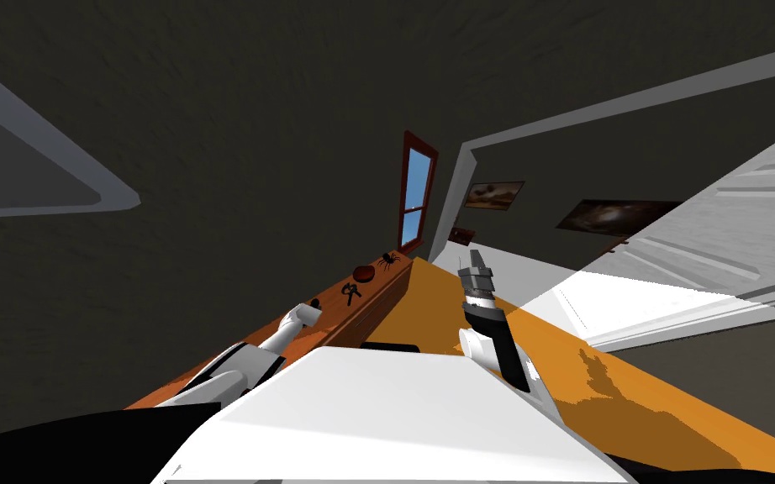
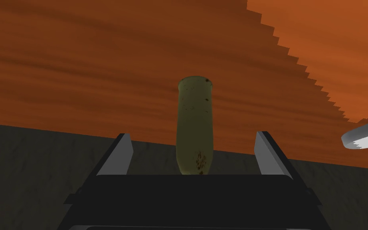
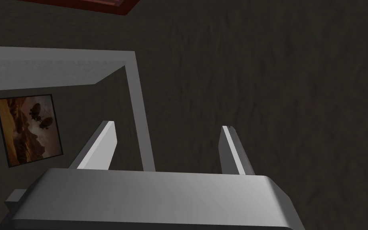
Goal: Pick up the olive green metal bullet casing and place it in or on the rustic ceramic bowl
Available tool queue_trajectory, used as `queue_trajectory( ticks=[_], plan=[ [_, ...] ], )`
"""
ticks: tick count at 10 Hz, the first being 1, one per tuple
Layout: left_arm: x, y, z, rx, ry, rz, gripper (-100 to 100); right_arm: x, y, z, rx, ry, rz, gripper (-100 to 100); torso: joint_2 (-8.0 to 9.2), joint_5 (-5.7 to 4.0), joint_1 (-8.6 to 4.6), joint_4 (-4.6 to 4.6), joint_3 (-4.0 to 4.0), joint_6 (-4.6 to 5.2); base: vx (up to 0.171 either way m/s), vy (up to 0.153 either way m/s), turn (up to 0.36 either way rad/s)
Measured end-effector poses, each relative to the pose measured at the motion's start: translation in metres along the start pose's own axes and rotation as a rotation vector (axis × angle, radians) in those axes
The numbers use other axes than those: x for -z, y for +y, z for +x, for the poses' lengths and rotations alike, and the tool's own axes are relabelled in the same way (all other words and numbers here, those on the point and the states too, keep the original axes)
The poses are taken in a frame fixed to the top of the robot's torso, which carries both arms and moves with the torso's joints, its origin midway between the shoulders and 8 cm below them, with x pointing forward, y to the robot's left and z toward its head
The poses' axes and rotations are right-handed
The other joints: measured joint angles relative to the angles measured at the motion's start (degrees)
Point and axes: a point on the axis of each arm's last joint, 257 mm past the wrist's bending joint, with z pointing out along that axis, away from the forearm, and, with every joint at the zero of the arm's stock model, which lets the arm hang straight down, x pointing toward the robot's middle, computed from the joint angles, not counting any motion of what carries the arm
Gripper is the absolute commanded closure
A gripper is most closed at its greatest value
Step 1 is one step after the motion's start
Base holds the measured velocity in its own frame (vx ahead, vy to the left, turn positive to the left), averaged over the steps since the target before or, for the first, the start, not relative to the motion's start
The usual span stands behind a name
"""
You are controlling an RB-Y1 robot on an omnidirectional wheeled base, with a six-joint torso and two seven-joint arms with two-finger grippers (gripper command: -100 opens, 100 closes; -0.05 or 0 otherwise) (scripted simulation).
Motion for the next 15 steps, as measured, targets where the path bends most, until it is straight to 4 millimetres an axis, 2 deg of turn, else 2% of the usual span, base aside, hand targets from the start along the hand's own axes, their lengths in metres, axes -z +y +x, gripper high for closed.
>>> queue_trajectory(
  ticks=[1,2,7,8,12,13,14,15],
  plan=[
    [0.0,0.001,0.0,-0.001,0.0,-0.004,0,0.0,0.0,0.0,0.0,0.0,0.0,0,0.07,0.0,-0.06,0.0,0.03,-0.01,0.0,0.0,0.0],
    [0.0,0.001,0.0,-0.001,0.0,-0.003,-100,0.0,0.0,0.0,0.0,0.0,0.0,0,0.15,-0.02,-0.13,0.02,0.08,-0.01,0.046,0.019,-0.014],
    [-0.011,0.022,0.017,0.003,0.0,-0.008,-100,0.0,0.0,0.0,0.0,0.0,0.0,0,0.15,-0.02,-0.17,0.02,0.07,-0.01,0.037,0.014,-0.003],
    [-0.011,0.022,0.017,0.003,-0.001,-0.005,100,0.0,0.0,0.0,0.0,0.0,0.0,0,0.19,-0.03,-0.19,0.03,0.1,-0.01,0.0,0.0,0.0],
    [-0.011,0.023,0.017,0.003,-0.001,-0.006,100,0.0,0.0,0.0,0.0,0.0,0.0,0,0.19,-0.01,-0.16,0.04,0.11,0.01,0.0,0.0,0.0],
    [-0.011,0.023,0.017,0.003,-0.001,-0.006,0,0.0,0.0,0.0,0.0,0.0,0.0,0,0.19,-0.01,-0.16,0.04,0.11,0.01,0.0,0.0,0.0],
    [-0.011,0.023,0.017,0.003,-0.001,-0.006,100,0.0,0.0,0.0,0.0,0.0,0.0,0,0.19,-0.02,-0.16,0.04,0.11,0.01,-0.016,0.001,-0.001],
    [-0.009,0.019,0.014,0.003,-0.001,-0.004,100,0.0,0.0,0.0,0.0,0.0,0.0,0,0.22,-0.03,-0.17,0.07,0.13,0.04,-0.039,-0.005,0.0]
  ],
)
